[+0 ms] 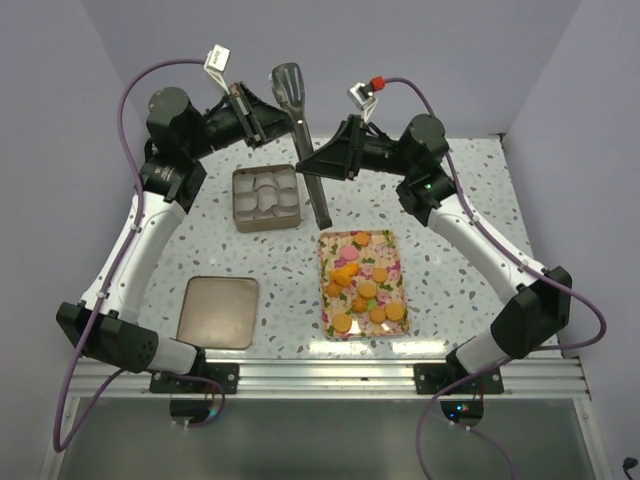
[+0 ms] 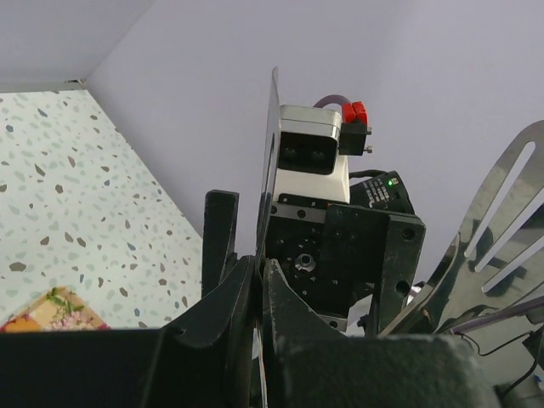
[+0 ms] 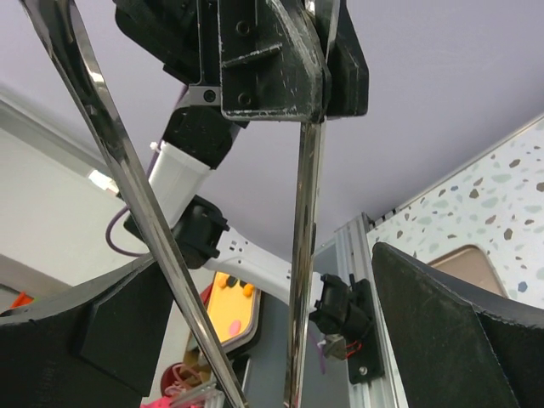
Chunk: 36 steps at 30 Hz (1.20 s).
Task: Pack the cookies
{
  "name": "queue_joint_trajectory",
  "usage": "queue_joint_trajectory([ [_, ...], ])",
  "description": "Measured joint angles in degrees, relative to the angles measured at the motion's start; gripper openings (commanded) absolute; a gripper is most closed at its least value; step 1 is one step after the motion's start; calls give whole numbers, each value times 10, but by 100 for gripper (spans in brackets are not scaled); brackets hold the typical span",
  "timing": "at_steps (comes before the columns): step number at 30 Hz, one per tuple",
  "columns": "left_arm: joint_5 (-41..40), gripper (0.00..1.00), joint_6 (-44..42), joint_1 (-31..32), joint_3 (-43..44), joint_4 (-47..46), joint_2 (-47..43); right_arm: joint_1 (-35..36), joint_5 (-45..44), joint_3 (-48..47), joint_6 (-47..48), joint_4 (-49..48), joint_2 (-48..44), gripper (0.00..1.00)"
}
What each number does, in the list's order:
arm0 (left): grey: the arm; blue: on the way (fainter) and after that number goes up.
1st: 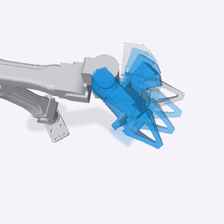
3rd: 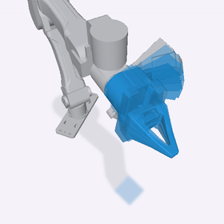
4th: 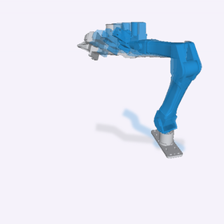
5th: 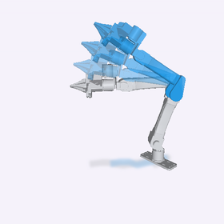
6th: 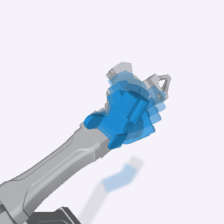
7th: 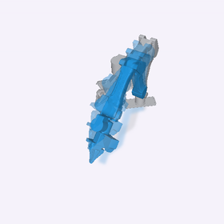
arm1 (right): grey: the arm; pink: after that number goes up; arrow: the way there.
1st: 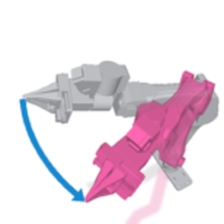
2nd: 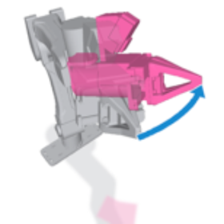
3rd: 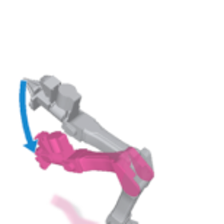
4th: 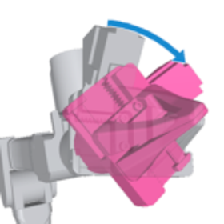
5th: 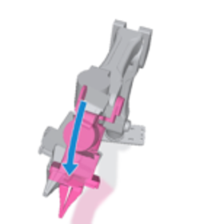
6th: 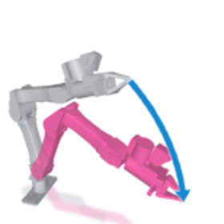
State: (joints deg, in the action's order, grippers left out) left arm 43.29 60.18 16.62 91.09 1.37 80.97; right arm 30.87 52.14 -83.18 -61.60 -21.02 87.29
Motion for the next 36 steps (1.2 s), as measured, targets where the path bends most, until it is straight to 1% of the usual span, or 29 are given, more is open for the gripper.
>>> queue_joint_trajectory([
  [6, 0, 0, 14, 0, -1, -24, 0, 2, 5, -9, -24, -32, 10, 98],
  [10, 1, 0, 23, 0, -7, -43, 0, 2, 14, -10, -47, -65, 17, 77],
  [11, 2, 0, 26, 0, -11, -49, 0, 2, 16, -10, -54, -74, 20, 61],
  [13, 2, 0, 33, 0, -20, -54, 0, 3, 19, -10, -70, -91, 26, 44],
  [14, 2, 0, 35, 0, -22, -55, 0, 3, 20, -11, -77, -99, 29, 40],
  [15, 4, 0, 39, 0, -23, -57, 1, 3, 21, -11, -84, -100, 32, 40],
  [18, 3, 0, 42, 0, -24, -62, 1, 3, 24, -11, -97, -103, 38, 43],
  [21, 2, 0, 42, 0, -25, -62, 1, 3, 26, -11, -99, -104, 38, 44],
  [23, 0, 0, 41, 0, -26, -61, 1, 3, 26, -11, -99, -103, 38, 47],
  [26, -7, 6, 37, 0, -26, -54, 0, 3, 25, -11, -99, -103, 38, 52],
  [27, -9, 9, 37, 0, -26, -50, 0, 3, 24, -10, -98, -103, 37, 53],
  [28, -12, 21, 35, 0, -26, -45, -1, 3, 23, -10, -98, -103, 36, 52],
  [31, -22, 36, 25, 0, -26, -24, -9, 3, 16, -10, -98, -98, 35, 50],
  [32, -26, 38, 21, 0, -26, -15, -13, 3, 13, -10, -98, -97, 35, 50],
  [33, -30, 44, 17, 0, -26, -7, -18, 3, 12, -9, -97, -94, 35, 47],
  [36, -40, 52, 6, 0, -26, 16, -31, 3, 6, -9, -94, -89, 35, 44],
])
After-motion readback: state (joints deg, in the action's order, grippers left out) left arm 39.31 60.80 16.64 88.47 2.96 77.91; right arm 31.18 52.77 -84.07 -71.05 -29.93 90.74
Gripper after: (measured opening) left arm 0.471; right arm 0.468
